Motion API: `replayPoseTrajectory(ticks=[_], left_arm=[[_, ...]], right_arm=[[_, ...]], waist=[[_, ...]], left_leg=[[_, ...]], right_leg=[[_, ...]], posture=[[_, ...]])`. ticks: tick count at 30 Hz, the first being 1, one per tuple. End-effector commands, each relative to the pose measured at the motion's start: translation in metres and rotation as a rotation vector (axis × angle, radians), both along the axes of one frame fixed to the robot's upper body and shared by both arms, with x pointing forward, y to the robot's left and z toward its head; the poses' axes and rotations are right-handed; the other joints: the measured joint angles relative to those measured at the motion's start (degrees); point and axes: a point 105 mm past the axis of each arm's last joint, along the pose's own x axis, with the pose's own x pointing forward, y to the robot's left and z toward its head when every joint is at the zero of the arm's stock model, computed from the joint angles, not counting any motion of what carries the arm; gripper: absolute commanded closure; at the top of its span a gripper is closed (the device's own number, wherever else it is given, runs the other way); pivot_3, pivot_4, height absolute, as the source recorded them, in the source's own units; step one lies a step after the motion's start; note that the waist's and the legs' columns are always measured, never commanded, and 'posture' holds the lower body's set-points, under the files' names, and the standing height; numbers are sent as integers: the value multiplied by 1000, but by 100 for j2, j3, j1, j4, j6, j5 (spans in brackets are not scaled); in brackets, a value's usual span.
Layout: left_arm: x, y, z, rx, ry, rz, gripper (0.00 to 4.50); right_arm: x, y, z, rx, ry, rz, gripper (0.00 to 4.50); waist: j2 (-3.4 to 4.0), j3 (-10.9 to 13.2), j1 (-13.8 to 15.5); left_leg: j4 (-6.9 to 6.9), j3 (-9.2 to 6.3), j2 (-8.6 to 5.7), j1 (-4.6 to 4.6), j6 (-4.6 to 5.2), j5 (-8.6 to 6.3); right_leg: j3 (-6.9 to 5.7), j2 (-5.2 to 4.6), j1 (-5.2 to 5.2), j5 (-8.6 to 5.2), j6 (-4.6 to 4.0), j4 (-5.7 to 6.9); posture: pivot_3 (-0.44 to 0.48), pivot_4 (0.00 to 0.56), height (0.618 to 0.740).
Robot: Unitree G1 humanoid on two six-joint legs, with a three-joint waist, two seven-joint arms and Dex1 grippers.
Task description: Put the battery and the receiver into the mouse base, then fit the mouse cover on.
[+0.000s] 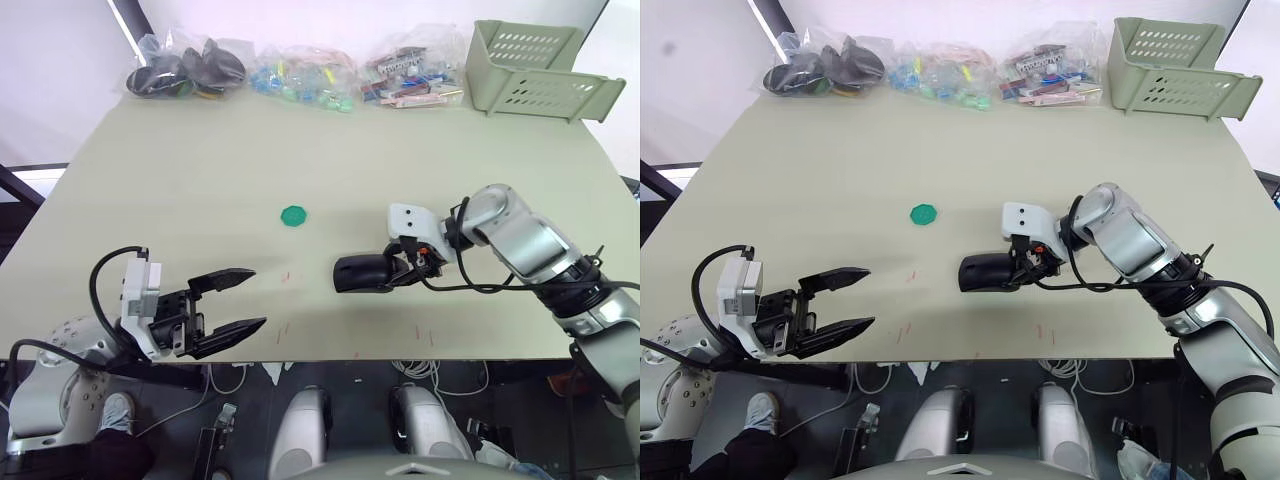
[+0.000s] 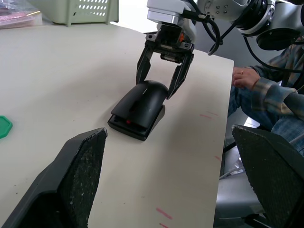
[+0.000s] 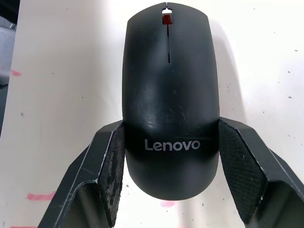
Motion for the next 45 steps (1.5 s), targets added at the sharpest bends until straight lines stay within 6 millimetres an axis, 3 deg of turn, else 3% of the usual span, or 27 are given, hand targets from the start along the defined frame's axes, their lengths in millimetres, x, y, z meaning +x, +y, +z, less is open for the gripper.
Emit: replayPoseTrajectory(ticks=[1, 25, 29, 30, 35, 45], left_arm=[[-3, -3, 4, 9, -19, -14, 0], [-4, -4, 1, 5, -12, -11, 0], [-5, -4, 0, 7, -10, -10, 0], [-5, -4, 0, 7, -10, -10, 0], [-5, -4, 0, 7, -10, -9, 0], [-4, -5, -1, 5, -9, -7, 0]], right_arm=[[0, 2, 2, -7, -18, 15, 1941], [-2, 11, -1, -6, 3, 17, 1941], [-3, 12, 2, 5, -6, 27, 251], [-2, 13, 3, 7, -15, 26, 59], [-1, 14, 7, 17, -37, 29, 59], [-8, 21, 39, 196, -66, 35, 59]], waist=[[0, 0, 0], [0, -1, -18], [0, 0, -18], [0, 0, -18], [0, 0, -16], [0, 0, -14]], left_leg=[[0, 0, 0, 0, 0, 0], [0, -2, 1, 7, -3, 2], [0, -2, 1, 6, -3, 2], [0, -1, 1, 6, -3, 2], [0, -2, 1, 4, -4, 2], [-1, -3, 1, 2, -4, 2]], right_leg=[[0, 0, 0, 0, 0, 0], [0, 2, 0, 0, 0, 8], [1, 2, 0, 0, 0, 8], [1, 2, 0, 0, 0, 7], [0, 2, -1, 0, -1, 6], [-1, 2, -2, 0, -1, 6]], posture=[[0, 150, 740], [0, 150, 740], [0, 150, 740], [0, 150, 740], [0, 150, 740], [0, 150, 740]])
